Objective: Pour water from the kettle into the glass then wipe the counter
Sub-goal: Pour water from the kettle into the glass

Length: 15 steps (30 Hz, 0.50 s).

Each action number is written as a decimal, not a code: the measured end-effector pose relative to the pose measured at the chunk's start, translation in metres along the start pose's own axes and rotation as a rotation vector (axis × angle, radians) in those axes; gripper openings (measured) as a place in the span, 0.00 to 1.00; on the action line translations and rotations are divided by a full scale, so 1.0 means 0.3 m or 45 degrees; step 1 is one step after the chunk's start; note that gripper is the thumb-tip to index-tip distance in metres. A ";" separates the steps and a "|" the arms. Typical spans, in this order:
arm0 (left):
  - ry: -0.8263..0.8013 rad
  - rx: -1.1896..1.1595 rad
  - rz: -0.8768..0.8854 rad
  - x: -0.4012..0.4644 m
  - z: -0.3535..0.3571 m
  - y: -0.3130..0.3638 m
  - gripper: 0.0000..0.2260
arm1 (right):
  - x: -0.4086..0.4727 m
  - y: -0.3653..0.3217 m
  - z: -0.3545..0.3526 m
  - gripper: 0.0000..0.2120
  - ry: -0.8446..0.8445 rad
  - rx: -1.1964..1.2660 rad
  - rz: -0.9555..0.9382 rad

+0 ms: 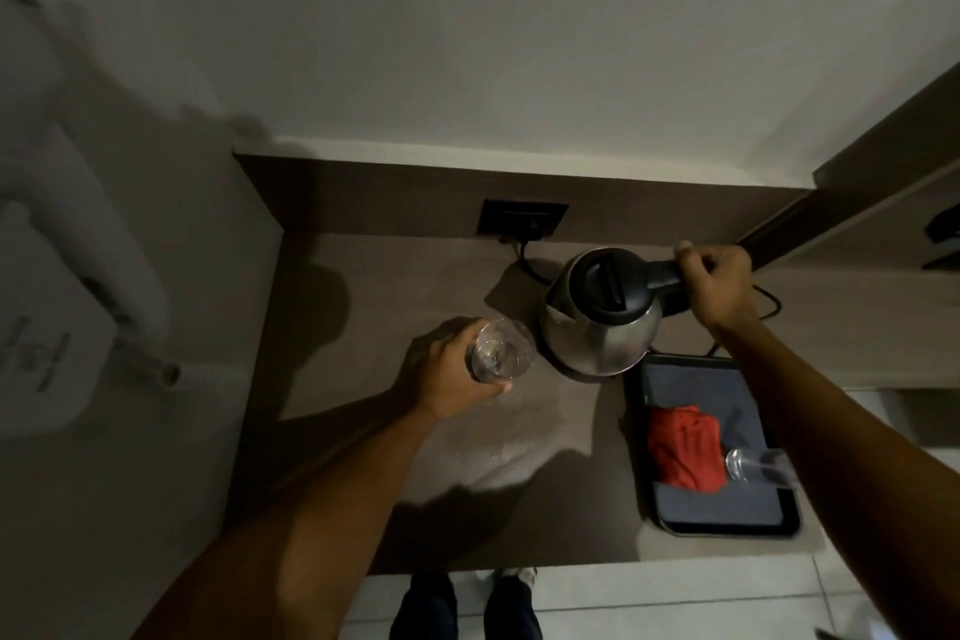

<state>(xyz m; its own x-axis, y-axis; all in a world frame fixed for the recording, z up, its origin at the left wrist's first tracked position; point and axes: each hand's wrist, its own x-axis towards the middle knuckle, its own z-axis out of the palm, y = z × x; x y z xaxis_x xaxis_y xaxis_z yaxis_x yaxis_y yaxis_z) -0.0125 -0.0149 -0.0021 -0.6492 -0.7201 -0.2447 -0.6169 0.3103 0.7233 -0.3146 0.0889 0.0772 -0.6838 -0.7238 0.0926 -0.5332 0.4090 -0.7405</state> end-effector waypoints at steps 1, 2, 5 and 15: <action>0.005 0.006 0.013 -0.001 -0.005 0.004 0.39 | 0.001 -0.031 0.004 0.24 -0.031 -0.025 -0.020; 0.008 0.017 0.020 -0.001 -0.007 0.004 0.39 | 0.005 -0.054 0.009 0.23 -0.049 -0.056 -0.049; -0.010 -0.004 -0.033 -0.004 -0.009 0.002 0.39 | 0.010 -0.135 0.006 0.20 -0.105 -0.143 -0.171; -0.025 -0.022 0.006 0.003 -0.017 -0.015 0.39 | 0.038 -0.301 0.000 0.28 -0.248 -0.572 -0.668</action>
<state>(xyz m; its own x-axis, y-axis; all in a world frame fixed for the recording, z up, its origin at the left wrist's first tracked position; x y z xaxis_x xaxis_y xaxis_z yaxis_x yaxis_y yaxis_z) -0.0080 -0.0200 -0.0022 -0.6610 -0.7062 -0.2535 -0.6058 0.3029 0.7357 -0.2742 0.0436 0.1452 -0.2020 -0.9567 0.2095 -0.9495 0.1389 -0.2815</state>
